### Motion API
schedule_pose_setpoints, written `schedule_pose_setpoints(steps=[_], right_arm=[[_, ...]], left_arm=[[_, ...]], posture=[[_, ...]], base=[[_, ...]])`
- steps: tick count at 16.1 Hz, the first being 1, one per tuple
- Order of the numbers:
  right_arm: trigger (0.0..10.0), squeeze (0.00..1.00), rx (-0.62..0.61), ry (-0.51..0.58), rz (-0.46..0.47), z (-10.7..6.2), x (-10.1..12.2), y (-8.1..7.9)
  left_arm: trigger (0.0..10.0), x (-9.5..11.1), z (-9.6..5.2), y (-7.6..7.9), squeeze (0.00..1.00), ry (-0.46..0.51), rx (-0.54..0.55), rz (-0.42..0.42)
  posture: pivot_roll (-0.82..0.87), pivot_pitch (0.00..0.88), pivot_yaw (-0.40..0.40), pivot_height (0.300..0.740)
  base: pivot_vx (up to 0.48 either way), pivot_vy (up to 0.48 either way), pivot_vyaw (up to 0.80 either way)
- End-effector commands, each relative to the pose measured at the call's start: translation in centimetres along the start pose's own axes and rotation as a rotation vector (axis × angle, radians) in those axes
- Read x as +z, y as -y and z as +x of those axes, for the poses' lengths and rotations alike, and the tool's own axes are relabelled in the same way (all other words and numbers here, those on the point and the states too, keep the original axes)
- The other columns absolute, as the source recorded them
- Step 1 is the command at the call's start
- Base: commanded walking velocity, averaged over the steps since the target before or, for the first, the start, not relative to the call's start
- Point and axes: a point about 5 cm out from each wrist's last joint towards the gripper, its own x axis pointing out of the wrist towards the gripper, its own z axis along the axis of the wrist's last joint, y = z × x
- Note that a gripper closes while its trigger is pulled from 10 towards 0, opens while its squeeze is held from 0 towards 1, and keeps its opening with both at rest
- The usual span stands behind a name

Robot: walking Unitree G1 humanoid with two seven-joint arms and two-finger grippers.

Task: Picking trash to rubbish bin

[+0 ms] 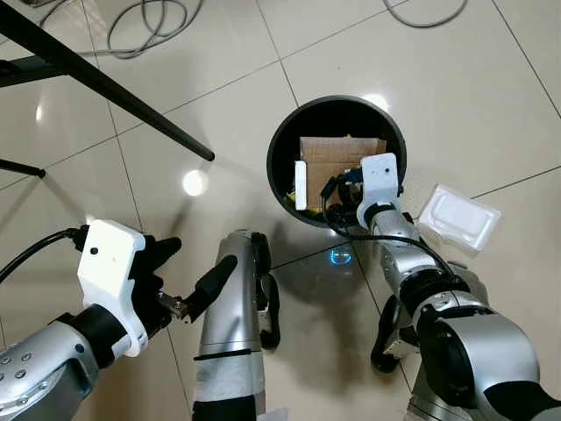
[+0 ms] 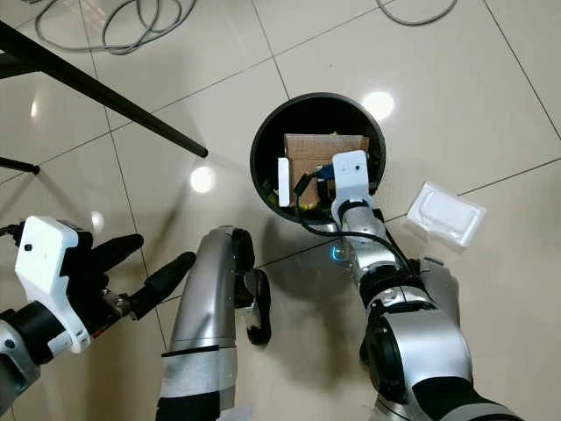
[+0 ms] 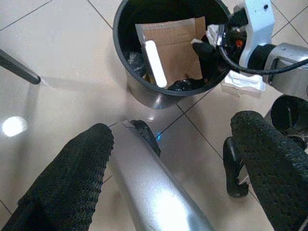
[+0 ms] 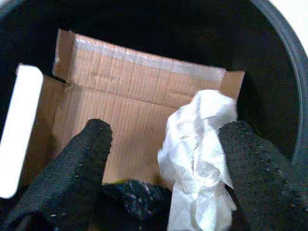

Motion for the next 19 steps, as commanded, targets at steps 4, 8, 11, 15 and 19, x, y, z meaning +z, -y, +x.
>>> schedule_pose_setpoints(steps=[4,8,11,15,19], right_arm=[[10.0,1.00,0.074,-0.276,-0.051,-1.7,-5.3,-1.6],[10.0,1.00,0.007,-0.325,-0.025,-2.0,-6.2,-0.7],[10.0,0.96,-0.040,-0.271,-0.012,-1.6,-5.2,0.2],[10.0,0.00,-0.149,-0.125,-0.030,-0.9,-2.9,2.2],[10.0,0.00,-0.213,-0.019,-0.057,-1.0,-1.9,3.5]], left_arm=[[10.0,-0.5,-0.4,0.0,0.00,-0.037,0.009,-0.002],[10.0,-0.4,-0.4,0.0,0.00,-0.034,0.009,-0.001],[10.0,-0.4,-0.3,0.0,0.00,-0.034,0.007,0.001],[10.0,-0.3,-0.1,-0.2,0.00,-0.031,0.005,0.002],[10.0,-0.5,0.5,0.1,0.00,-0.020,-0.006,-0.010]], posture=[[0.50,0.728,0.275,0.524],[0.51,0.729,0.276,0.524],[0.51,0.724,0.277,0.524],[0.50,0.710,0.276,0.524],[0.45,0.676,0.247,0.524]], base=[[0.000,0.000,0.00],[0.000,0.000,0.00],[0.000,0.000,0.00],[0.000,0.000,0.00],[0.000,0.000,0.00]])
